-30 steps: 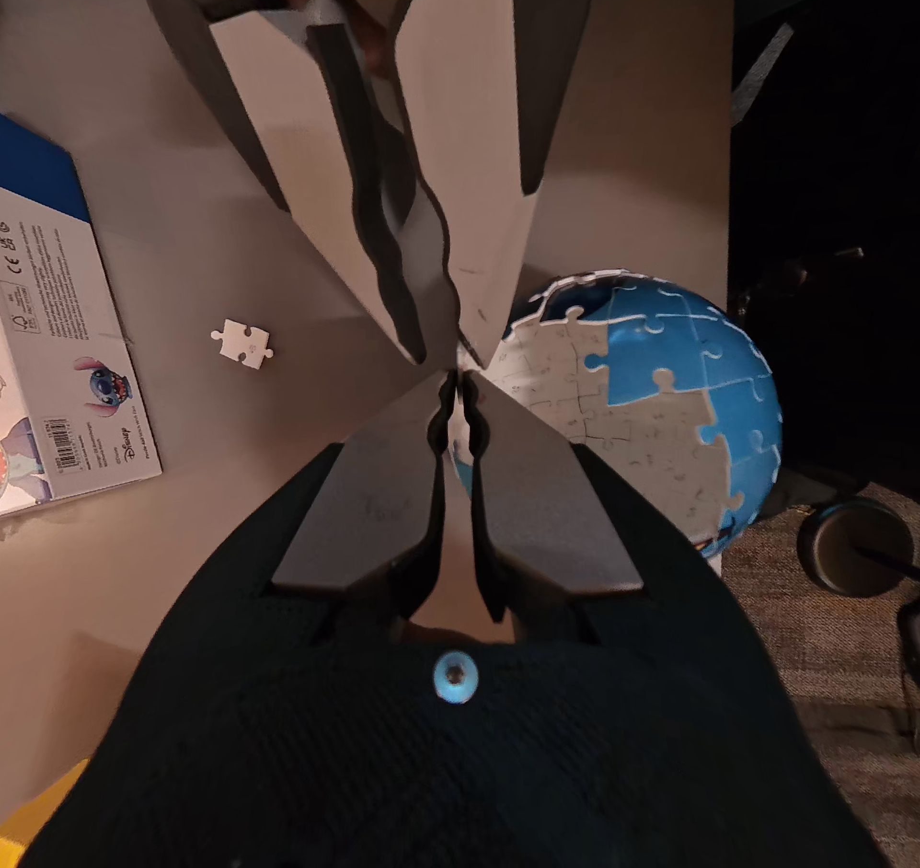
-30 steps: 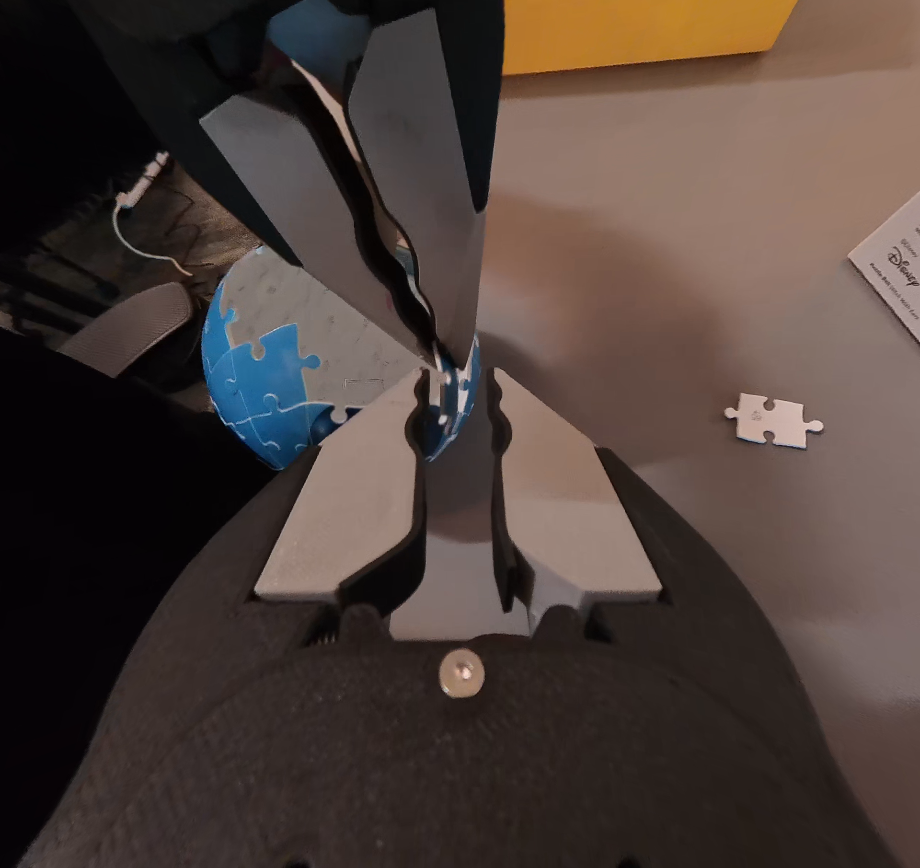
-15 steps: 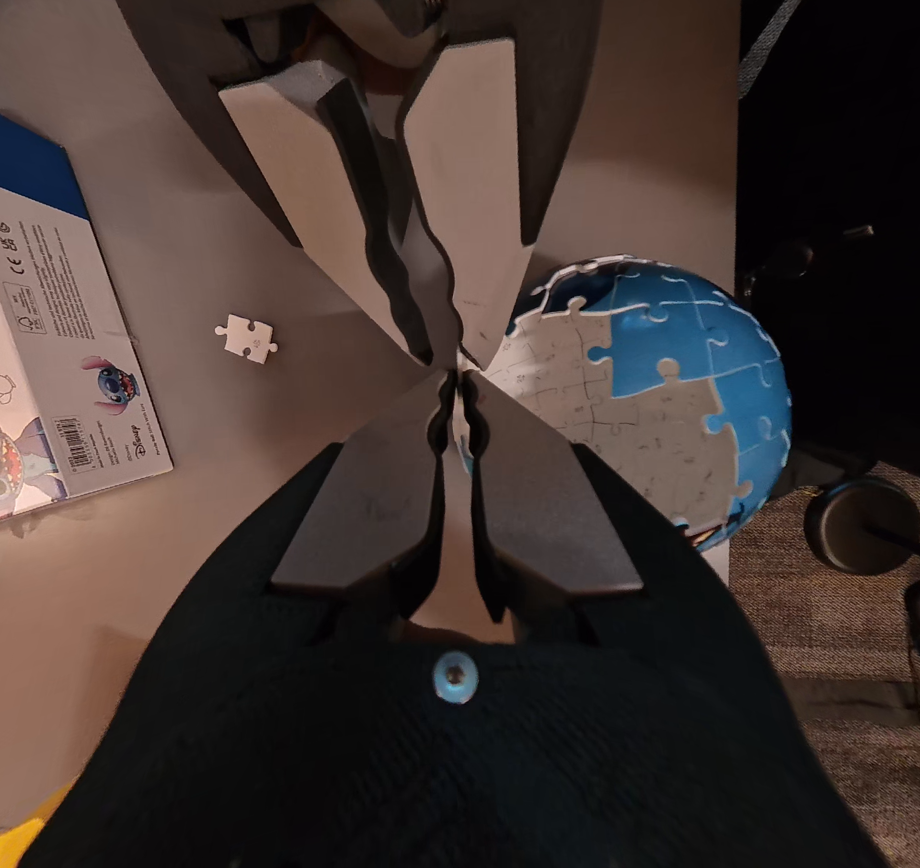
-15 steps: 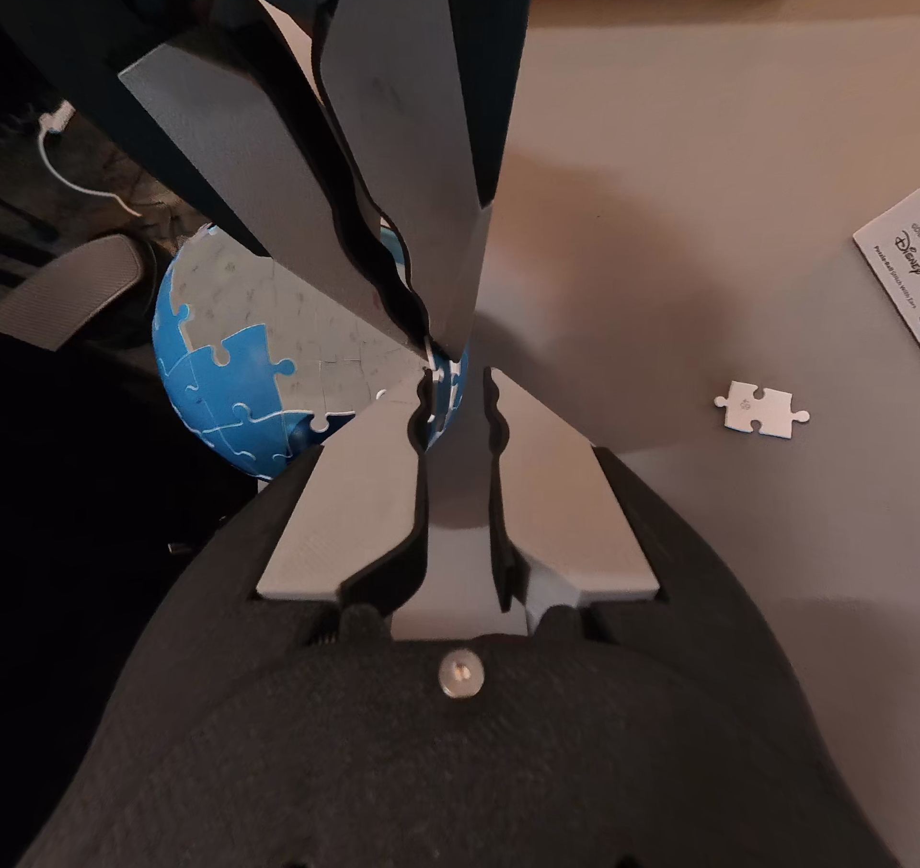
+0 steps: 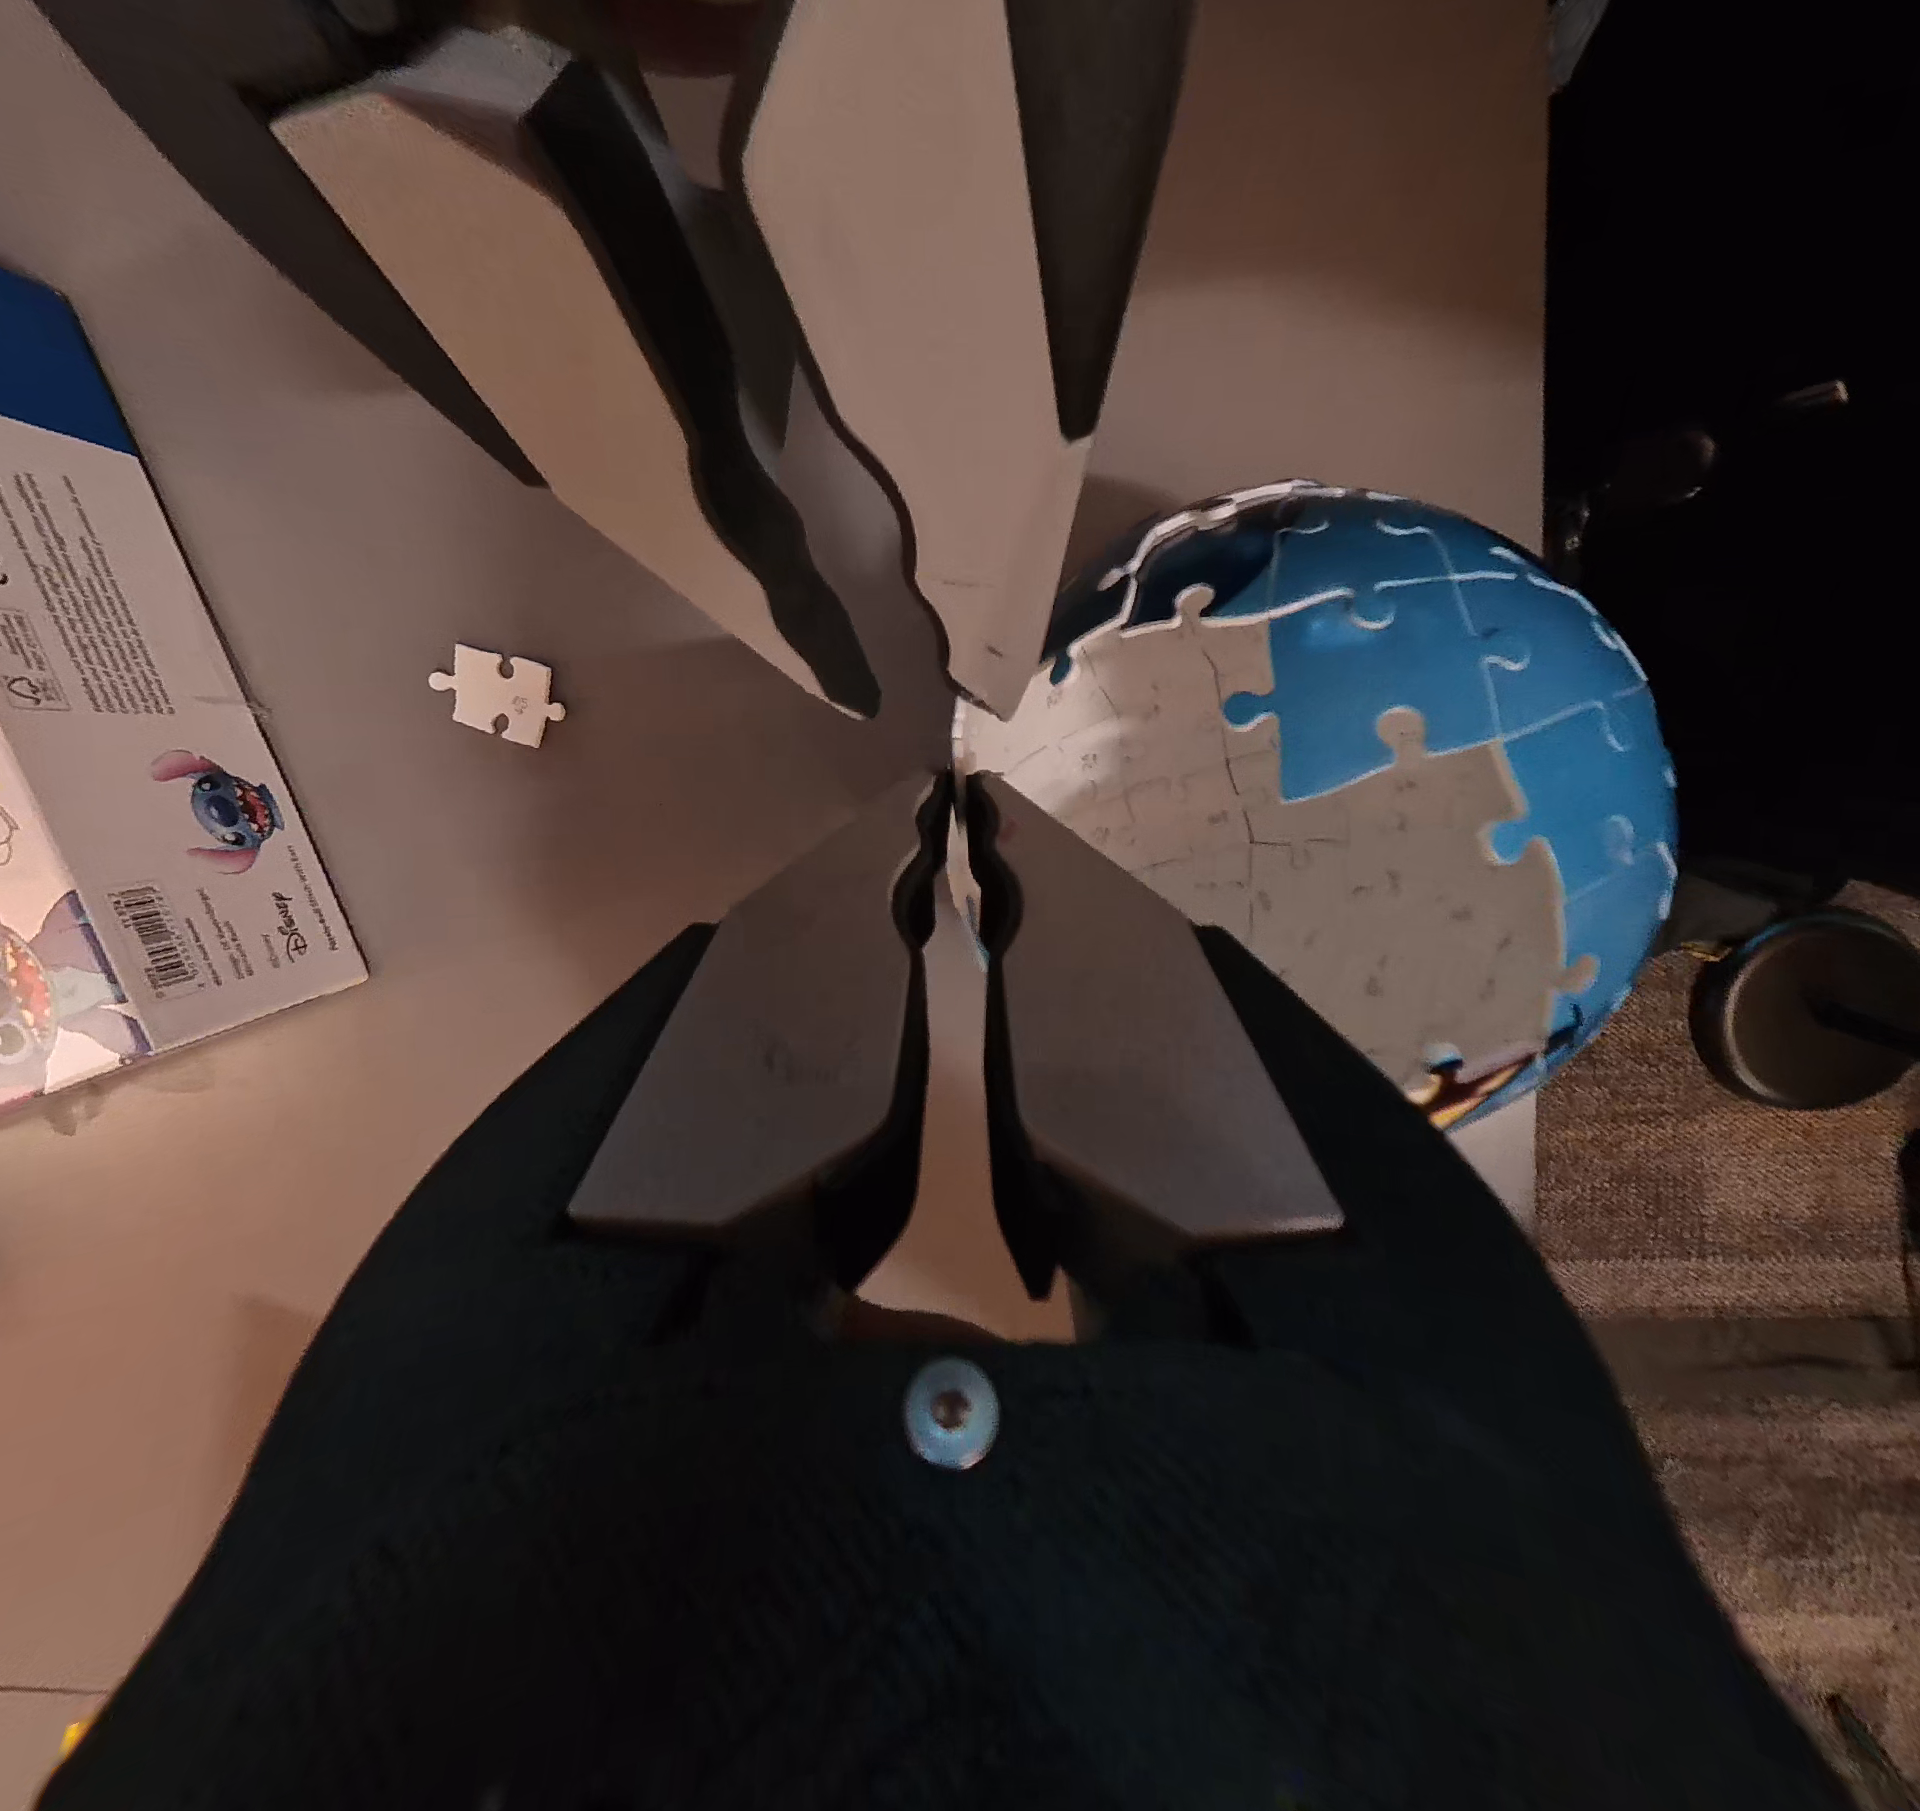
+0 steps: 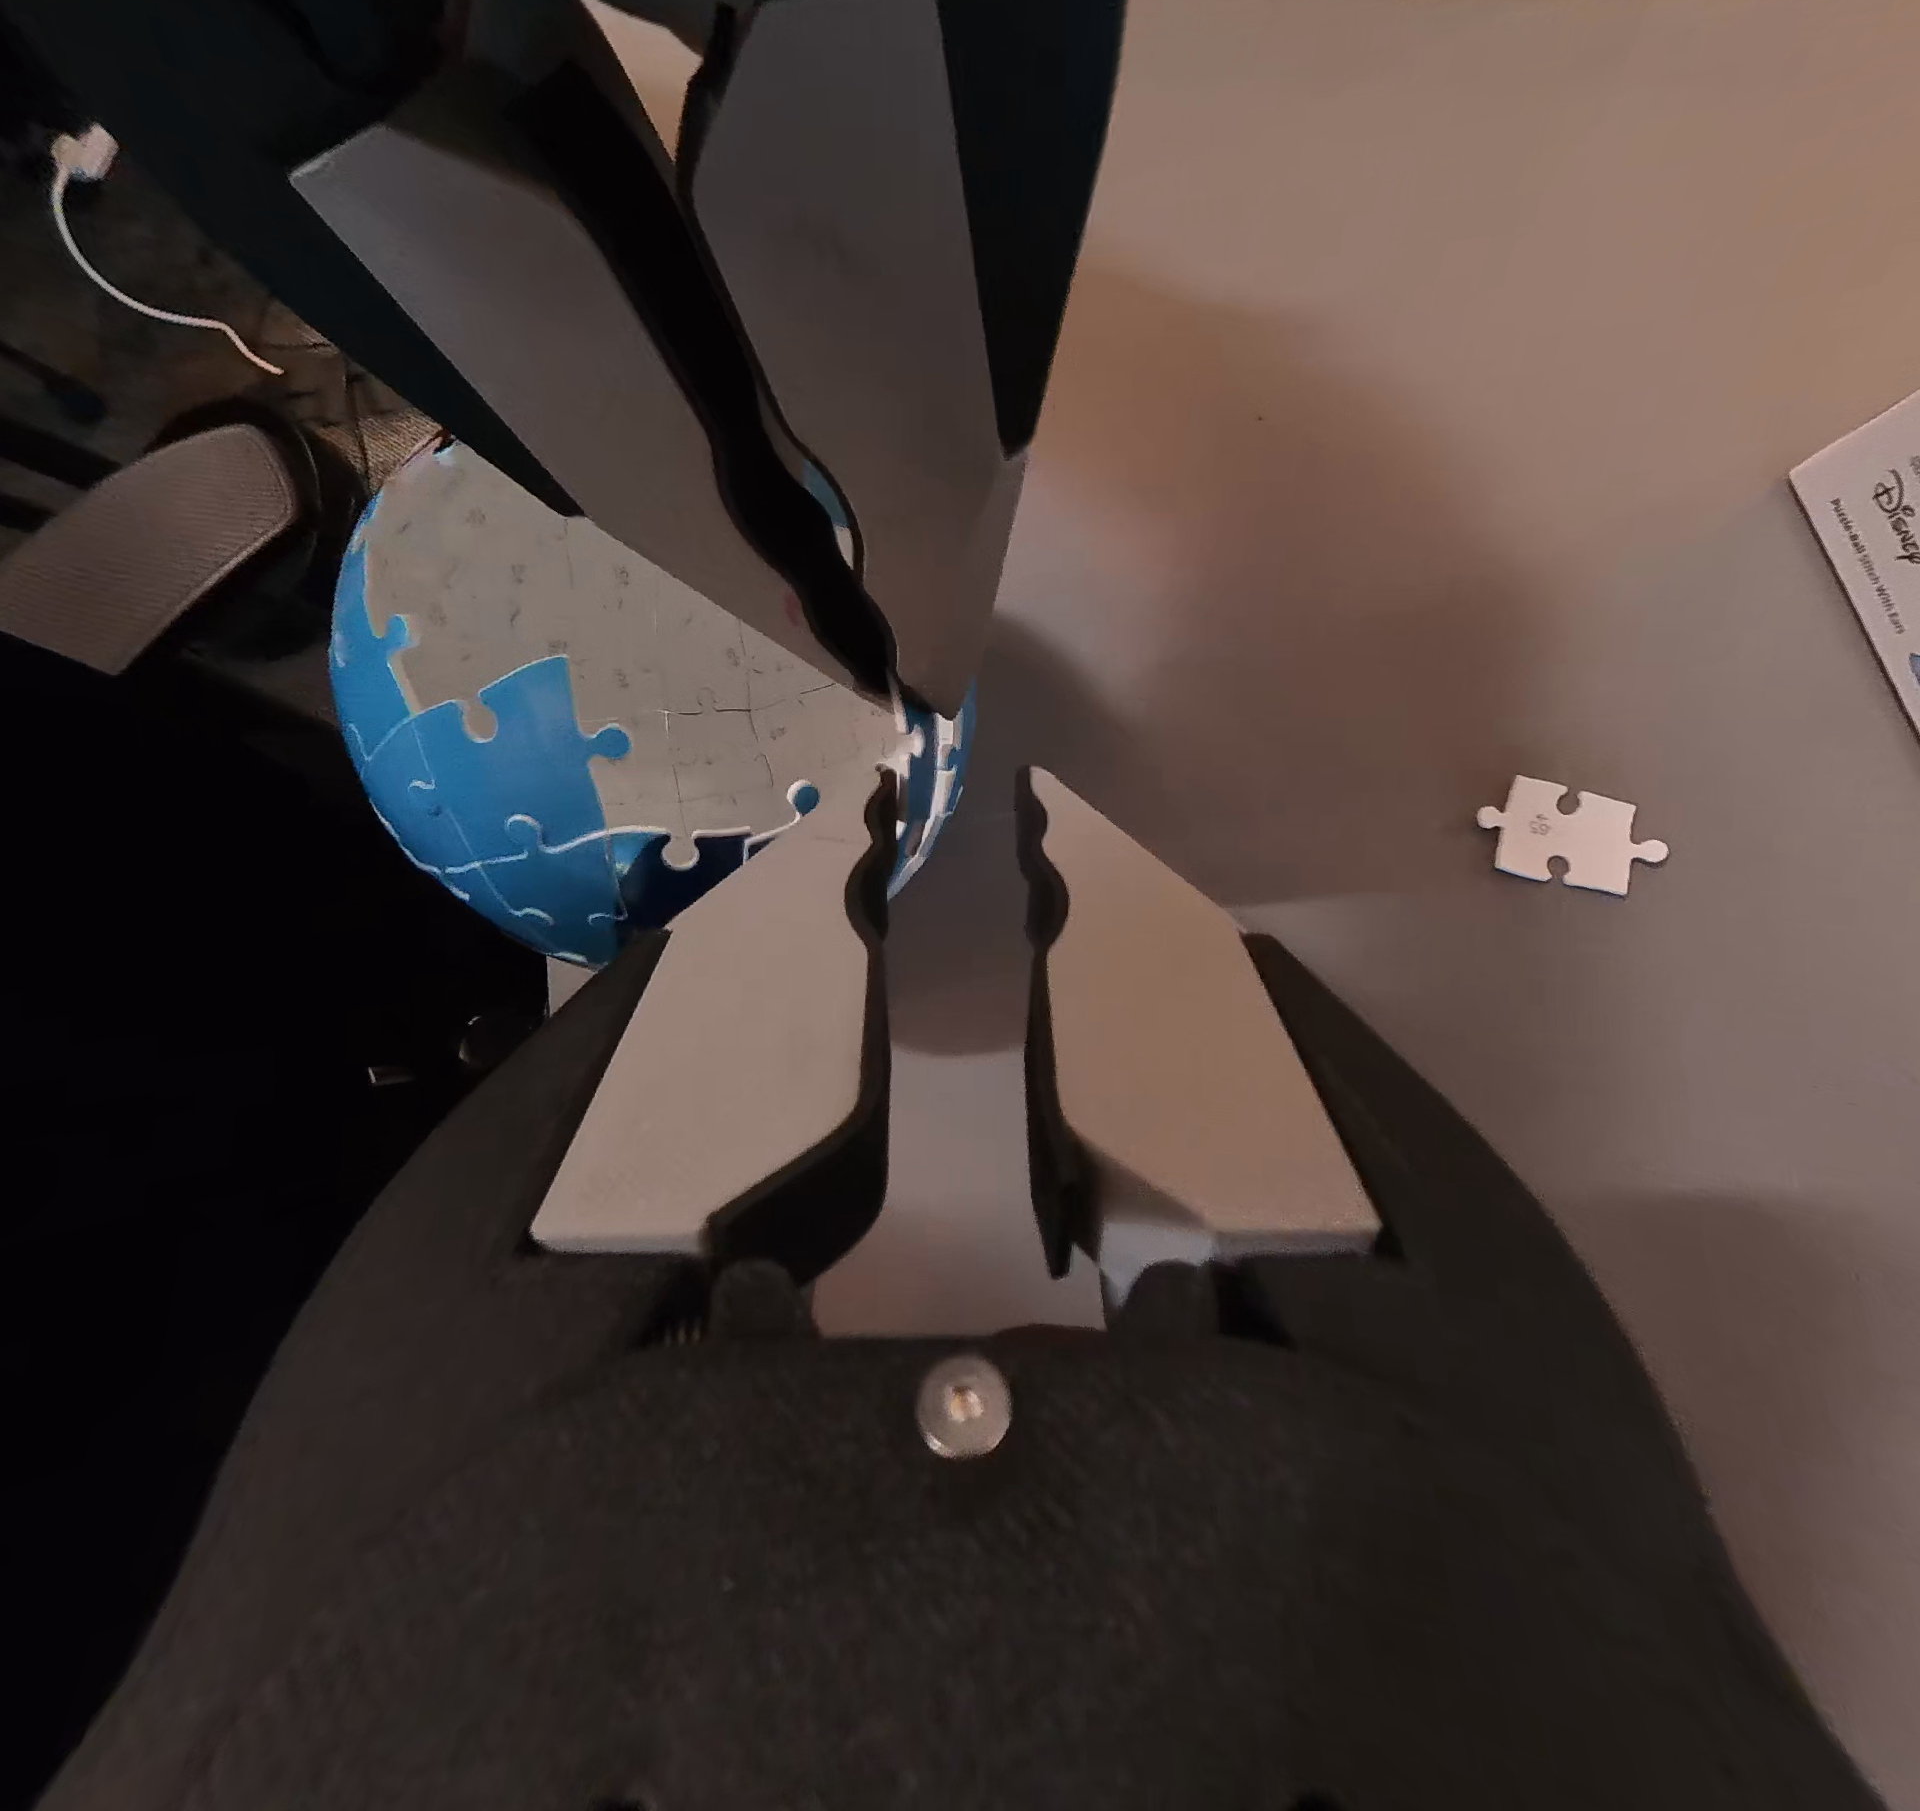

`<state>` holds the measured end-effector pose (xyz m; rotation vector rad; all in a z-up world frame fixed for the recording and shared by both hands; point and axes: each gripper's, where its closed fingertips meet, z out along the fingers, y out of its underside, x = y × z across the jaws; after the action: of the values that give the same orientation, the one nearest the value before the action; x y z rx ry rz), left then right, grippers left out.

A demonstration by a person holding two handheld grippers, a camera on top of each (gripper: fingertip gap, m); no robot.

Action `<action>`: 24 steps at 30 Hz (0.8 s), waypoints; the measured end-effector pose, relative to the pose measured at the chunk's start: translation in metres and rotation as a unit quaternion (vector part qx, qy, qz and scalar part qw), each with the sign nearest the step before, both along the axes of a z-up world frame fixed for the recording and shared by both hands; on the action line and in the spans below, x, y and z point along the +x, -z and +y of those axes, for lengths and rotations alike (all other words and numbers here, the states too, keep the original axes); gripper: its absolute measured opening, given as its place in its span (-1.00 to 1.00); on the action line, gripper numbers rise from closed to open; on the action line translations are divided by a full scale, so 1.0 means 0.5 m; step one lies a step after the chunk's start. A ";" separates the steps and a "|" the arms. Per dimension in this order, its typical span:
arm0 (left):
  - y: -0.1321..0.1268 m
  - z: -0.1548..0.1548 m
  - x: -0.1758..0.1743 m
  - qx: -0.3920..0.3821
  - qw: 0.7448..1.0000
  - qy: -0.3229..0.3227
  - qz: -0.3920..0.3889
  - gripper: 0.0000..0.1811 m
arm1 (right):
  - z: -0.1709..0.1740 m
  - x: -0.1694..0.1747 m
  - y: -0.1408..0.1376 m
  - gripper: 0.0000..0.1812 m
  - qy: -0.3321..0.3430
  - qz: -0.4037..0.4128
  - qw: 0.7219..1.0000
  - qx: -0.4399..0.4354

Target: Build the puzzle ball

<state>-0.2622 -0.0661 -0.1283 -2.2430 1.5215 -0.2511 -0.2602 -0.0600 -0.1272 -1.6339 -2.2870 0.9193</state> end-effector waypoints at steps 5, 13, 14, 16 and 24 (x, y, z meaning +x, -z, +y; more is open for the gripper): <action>0.006 0.001 0.002 -0.002 1.000 0.009 0.001 -1.00 | -0.009 -0.006 0.019 -0.82 -0.002 -0.010 1.000 0.005; 0.014 0.005 -0.003 0.006 1.000 0.012 0.021 -0.99 | -0.004 -0.009 0.032 -0.89 0.004 -0.022 0.999 0.038; 0.015 0.006 -0.005 0.008 1.000 0.011 0.025 -0.98 | -0.002 -0.011 0.033 -0.88 0.006 -0.022 0.999 0.046; 0.016 0.006 -0.008 0.007 0.999 0.006 0.032 -0.98 | 0.003 -0.015 0.034 -0.85 0.008 -0.025 0.998 0.054; 0.021 0.005 -0.019 -0.012 0.999 -0.022 0.034 -0.98 | -0.017 -0.022 0.043 -0.98 -0.023 -0.040 0.999 -0.026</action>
<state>-0.2717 -0.0637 -0.1390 -2.3226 1.5100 -0.1824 -0.2710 -0.0685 -0.1486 -1.6759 -2.3819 0.9461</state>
